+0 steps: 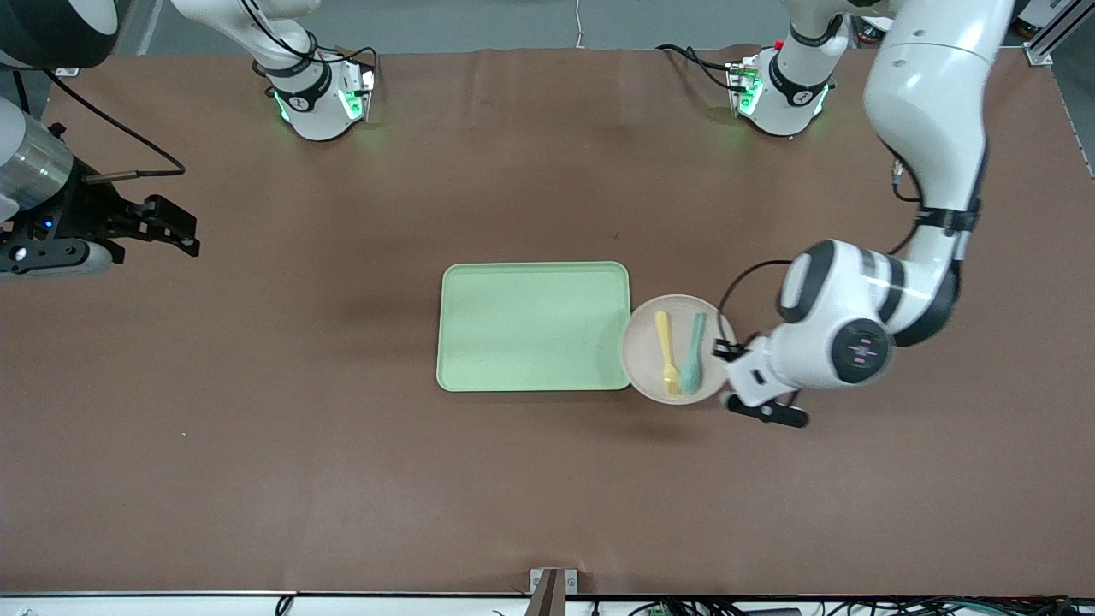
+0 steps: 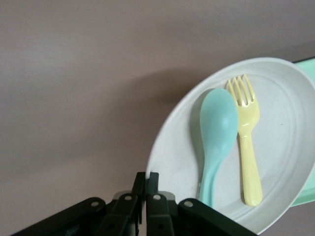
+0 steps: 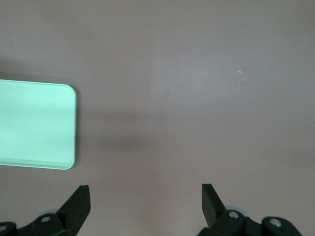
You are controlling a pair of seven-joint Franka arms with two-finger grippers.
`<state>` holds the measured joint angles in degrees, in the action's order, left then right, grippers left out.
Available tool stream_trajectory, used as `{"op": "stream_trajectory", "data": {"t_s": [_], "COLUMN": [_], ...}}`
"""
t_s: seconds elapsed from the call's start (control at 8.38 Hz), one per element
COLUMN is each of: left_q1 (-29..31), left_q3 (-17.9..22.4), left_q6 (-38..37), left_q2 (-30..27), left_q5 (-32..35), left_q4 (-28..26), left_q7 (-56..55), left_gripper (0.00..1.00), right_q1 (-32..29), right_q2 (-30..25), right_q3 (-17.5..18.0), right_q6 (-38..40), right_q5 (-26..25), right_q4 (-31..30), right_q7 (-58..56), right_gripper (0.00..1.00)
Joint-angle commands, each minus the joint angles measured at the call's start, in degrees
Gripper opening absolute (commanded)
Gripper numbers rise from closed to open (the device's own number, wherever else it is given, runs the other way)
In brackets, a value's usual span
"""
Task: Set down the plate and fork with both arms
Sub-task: 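Carry the plate onto the green tray with the left gripper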
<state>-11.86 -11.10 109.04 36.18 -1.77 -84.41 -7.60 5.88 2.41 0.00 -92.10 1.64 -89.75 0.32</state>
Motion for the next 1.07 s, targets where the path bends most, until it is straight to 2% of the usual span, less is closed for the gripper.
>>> {"op": "stream_trajectory", "data": {"t_s": [0.0, 0.36, 0.96], "left_q1": [-3.16, -6.41, -8.88], "left_q3": [0.20, -0.24, -0.94], "left_q6": [2.99, 10.99, 20.94], "left_q2": [0.12, 2.13, 4.51], "left_q5": [-0.16, -6.65, -8.34], "left_q4": [0.21, -0.58, -5.85], "left_q7": [-6.52, -8.04, -7.87], "left_gripper": [0.00, 0.00, 0.00], "right_q1": [2.98, 11.15, 18.98], "right_q2": [1.10, 5.92, 12.08], "right_q3": [-0.09, -0.17, -0.17], "right_q6": [-1.94, -6.24, -13.18], "right_q5": [2.31, 2.14, 2.05], "right_q4": [-0.42, -0.78, -0.78], "right_q7": [3.79, 13.29, 19.80], "right_gripper": [1.00, 1.00, 1.00]}}
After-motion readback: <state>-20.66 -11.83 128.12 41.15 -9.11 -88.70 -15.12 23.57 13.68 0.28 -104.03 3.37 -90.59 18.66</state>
